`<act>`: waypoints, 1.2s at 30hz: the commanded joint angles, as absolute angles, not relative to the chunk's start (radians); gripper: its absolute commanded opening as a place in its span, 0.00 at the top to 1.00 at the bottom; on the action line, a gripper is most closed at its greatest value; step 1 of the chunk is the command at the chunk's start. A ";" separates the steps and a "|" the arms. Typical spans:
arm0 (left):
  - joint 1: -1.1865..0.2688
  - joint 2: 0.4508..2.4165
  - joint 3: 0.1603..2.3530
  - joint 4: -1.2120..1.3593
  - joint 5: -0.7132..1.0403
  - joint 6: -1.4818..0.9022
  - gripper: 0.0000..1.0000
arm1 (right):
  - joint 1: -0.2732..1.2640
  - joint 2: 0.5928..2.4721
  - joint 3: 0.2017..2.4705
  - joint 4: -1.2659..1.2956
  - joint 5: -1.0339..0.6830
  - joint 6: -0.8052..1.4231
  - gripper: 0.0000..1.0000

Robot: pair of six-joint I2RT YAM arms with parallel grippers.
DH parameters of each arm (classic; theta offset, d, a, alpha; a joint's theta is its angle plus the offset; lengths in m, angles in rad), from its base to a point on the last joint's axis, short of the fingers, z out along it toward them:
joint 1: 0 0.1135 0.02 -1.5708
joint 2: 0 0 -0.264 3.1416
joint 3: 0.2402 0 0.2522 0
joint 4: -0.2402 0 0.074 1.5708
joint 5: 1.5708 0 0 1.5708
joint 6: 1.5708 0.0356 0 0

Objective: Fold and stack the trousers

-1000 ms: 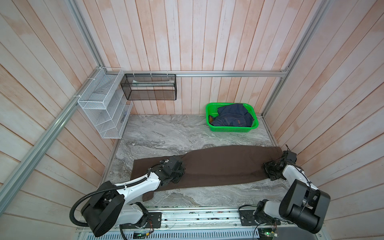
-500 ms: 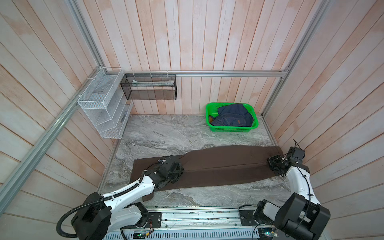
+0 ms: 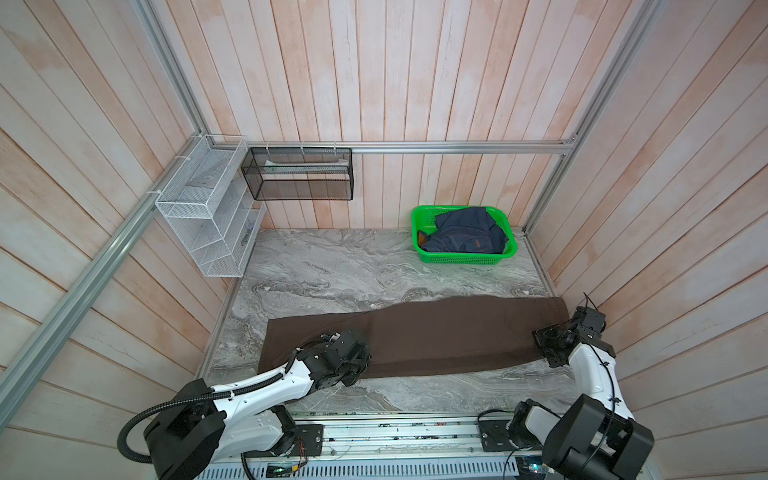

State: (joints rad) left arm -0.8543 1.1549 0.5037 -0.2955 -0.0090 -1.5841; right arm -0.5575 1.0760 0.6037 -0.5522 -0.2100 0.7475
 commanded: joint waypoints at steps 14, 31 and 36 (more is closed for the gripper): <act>-0.881 1.188 0.476 -0.335 0.019 -1.562 1.00 | -0.591 1.081 0.588 -0.542 -0.052 0.682 1.00; -0.882 1.161 0.507 -0.349 0.021 -1.515 0.42 | -0.594 1.084 0.675 -0.643 0.033 0.688 0.31; -0.858 1.100 0.549 -0.407 -0.012 -1.479 0.37 | -0.589 1.069 0.738 -0.672 0.031 0.716 0.31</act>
State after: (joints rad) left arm -0.8722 1.1351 0.5064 -0.3481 0.0345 -1.5131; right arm -0.5900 1.0847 0.6971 -0.6174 0.0071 0.6888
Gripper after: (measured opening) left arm 0.629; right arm 0.693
